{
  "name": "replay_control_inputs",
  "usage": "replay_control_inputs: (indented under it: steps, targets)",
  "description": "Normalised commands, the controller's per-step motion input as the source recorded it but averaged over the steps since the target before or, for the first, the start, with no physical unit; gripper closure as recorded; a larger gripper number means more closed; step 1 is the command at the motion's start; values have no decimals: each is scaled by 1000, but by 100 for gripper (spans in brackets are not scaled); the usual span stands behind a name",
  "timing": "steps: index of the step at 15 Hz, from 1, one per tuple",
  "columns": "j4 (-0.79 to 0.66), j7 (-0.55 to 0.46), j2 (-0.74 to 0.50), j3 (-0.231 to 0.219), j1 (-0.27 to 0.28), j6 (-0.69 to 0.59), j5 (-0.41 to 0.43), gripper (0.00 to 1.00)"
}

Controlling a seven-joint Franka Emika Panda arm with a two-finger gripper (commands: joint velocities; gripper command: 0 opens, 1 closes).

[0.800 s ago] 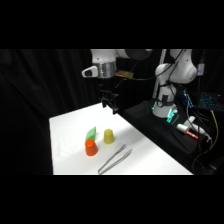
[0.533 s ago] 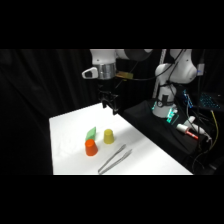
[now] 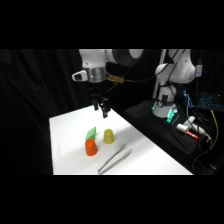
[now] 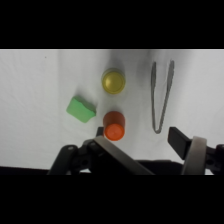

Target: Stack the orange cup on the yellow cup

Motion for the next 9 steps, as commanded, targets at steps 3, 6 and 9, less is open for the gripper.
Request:
replay_control_inputs:
  steps: [3,6,9]
  targets:
    - [450,-77,372,10,-38,9,5,0]
    - [428,-111,360,27,-36,34,6,0]
    - [375,-117,321,25,-39,72,-35,0]
